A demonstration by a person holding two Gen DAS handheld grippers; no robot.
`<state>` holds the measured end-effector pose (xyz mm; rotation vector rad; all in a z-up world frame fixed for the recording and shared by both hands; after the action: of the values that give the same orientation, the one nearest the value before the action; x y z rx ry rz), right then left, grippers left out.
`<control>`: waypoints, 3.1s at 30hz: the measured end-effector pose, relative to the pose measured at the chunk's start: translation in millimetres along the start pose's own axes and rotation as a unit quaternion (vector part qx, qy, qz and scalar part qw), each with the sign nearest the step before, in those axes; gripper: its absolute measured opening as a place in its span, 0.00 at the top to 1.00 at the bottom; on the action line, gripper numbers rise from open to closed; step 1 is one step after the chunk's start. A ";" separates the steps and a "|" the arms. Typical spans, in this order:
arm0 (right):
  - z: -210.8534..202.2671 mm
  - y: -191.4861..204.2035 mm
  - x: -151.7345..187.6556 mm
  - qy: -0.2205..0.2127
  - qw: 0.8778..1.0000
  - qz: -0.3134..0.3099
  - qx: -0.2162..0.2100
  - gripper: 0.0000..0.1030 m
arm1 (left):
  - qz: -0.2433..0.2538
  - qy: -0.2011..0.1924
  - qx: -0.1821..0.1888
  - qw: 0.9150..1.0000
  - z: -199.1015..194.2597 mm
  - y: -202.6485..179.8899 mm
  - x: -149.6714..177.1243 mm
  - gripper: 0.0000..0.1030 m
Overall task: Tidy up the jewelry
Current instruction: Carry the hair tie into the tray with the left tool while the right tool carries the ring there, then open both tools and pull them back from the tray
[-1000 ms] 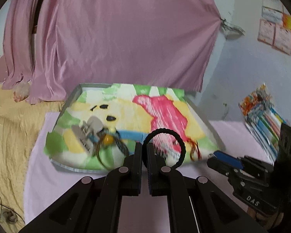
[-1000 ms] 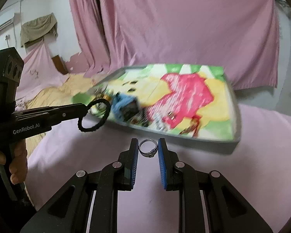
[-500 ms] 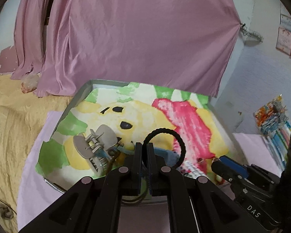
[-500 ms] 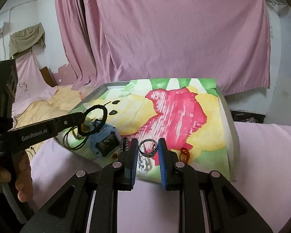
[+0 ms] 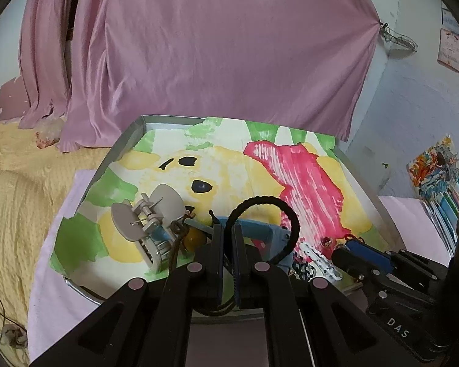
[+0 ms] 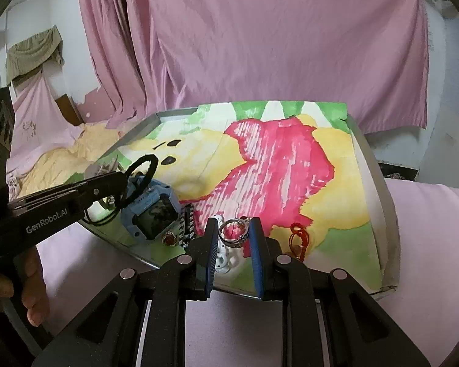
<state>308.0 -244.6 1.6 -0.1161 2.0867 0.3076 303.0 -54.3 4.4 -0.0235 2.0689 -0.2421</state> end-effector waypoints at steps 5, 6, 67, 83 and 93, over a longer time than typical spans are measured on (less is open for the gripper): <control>7.0 1.4 1.9 0.018 1.000 -0.005 0.004 0.82 | 0.001 0.004 0.001 1.000 1.1 -0.4 0.8 0.95; 7.8 1.7 2.3 0.021 1.000 -0.006 0.007 0.82 | 0.001 0.004 0.001 1.000 1.3 -0.2 1.0 0.95; -142.9 3.9 13.6 -0.207 0.975 0.009 0.085 0.08 | 0.016 -0.199 -0.031 0.979 -166.3 10.7 41.1 0.01; -222.3 30.5 52.0 -0.237 0.968 -0.002 0.082 0.07 | 0.023 -0.209 -0.045 0.977 -245.3 17.8 79.0 0.01; -265.7 45.5 88.2 -0.271 0.958 -0.024 0.095 0.07 | 0.008 -0.216 -0.060 0.974 -266.1 34.2 114.4 0.01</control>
<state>31.8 -267.5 62.0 0.0323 1.5548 0.0893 19.0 8.9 24.5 -0.1228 1.6456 -0.0901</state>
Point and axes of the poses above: each gripper's, at about its wrist camera, not at the fingertips, and z roughly the way its jaws point, y to its left, x to its underside, the point moved 2 cm from there along z, roughly the way its jaws point, and after that the axes turned 15 degrees about -y, right-handed, at the moved point
